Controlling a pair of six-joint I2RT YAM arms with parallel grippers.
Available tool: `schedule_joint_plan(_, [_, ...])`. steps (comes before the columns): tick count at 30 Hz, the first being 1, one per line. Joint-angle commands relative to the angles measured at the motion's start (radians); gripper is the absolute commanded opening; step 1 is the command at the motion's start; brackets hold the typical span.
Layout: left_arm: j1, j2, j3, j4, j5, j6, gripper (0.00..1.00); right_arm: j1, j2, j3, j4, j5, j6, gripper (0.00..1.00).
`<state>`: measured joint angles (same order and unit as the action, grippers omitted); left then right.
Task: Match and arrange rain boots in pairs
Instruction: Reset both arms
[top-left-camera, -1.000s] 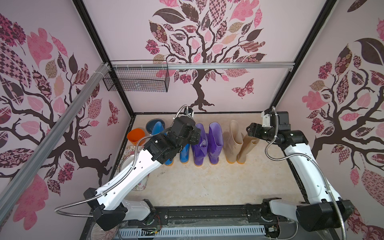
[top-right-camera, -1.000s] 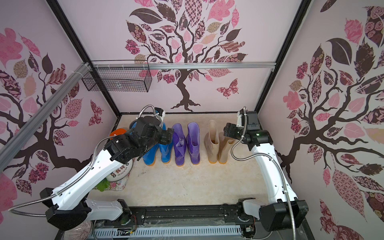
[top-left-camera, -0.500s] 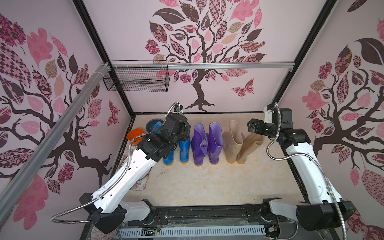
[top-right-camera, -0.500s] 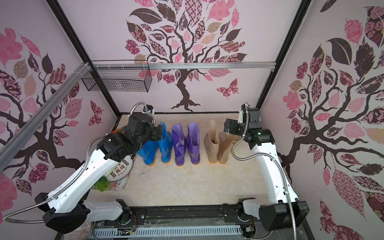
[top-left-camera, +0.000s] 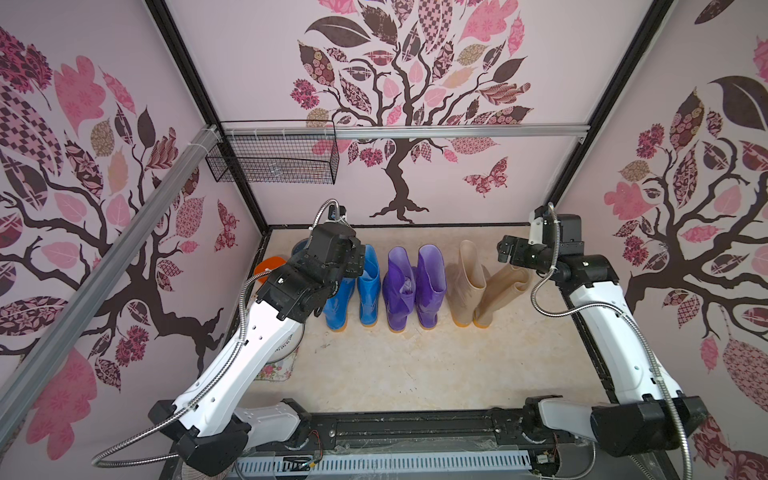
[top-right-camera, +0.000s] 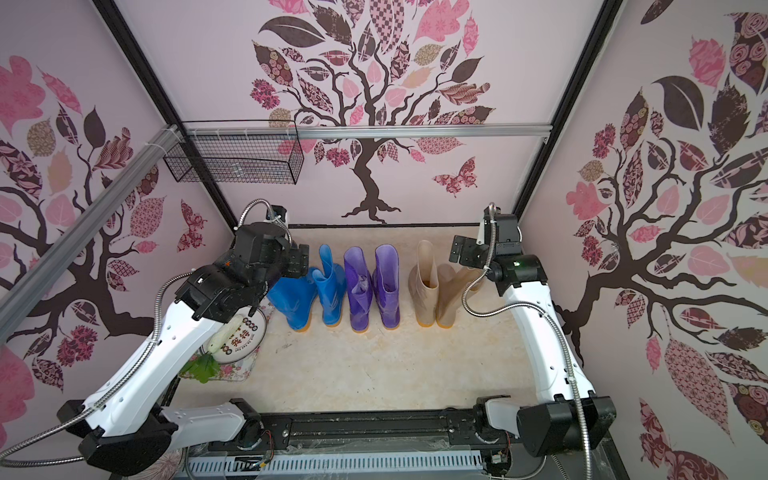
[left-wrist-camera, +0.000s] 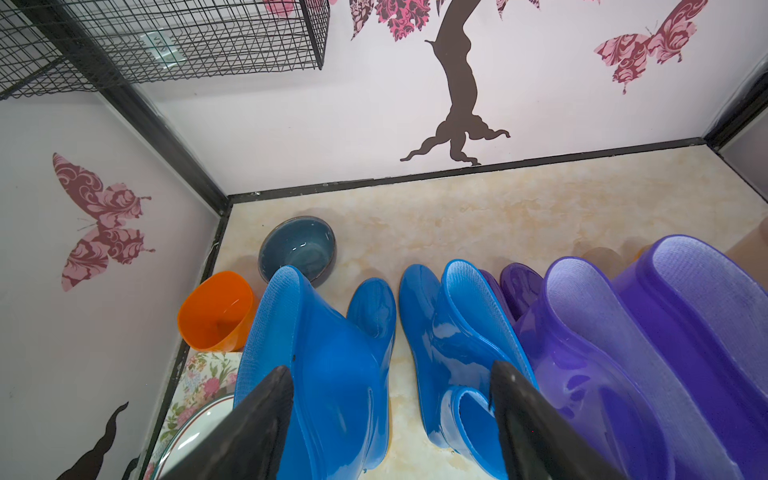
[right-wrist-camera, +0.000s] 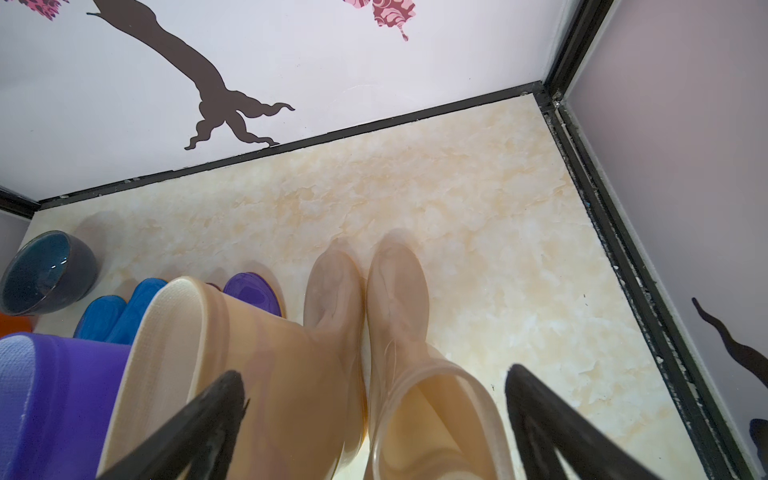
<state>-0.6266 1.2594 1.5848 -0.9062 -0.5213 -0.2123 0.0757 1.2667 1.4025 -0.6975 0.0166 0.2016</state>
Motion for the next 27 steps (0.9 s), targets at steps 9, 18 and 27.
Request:
schedule_joint_plan(9, [0.246, -0.041, 0.075, -0.015, 0.063, 0.004, 0.77, -0.052, 0.046, 0.116, 0.114, 0.092, 0.023, 1.00])
schedule_joint_plan(18, [0.603, -0.115, -0.022, 0.051, 0.064, 0.002, 0.77, -0.267, 0.036, -0.036, 0.276, 0.162, 0.107, 1.00])
schedule_joint_plan(27, [0.656, -0.159, -0.345, 0.211, -0.076, 0.018, 0.82, -0.341, 0.022, -0.383, 0.445, 0.319, 0.190, 1.00])
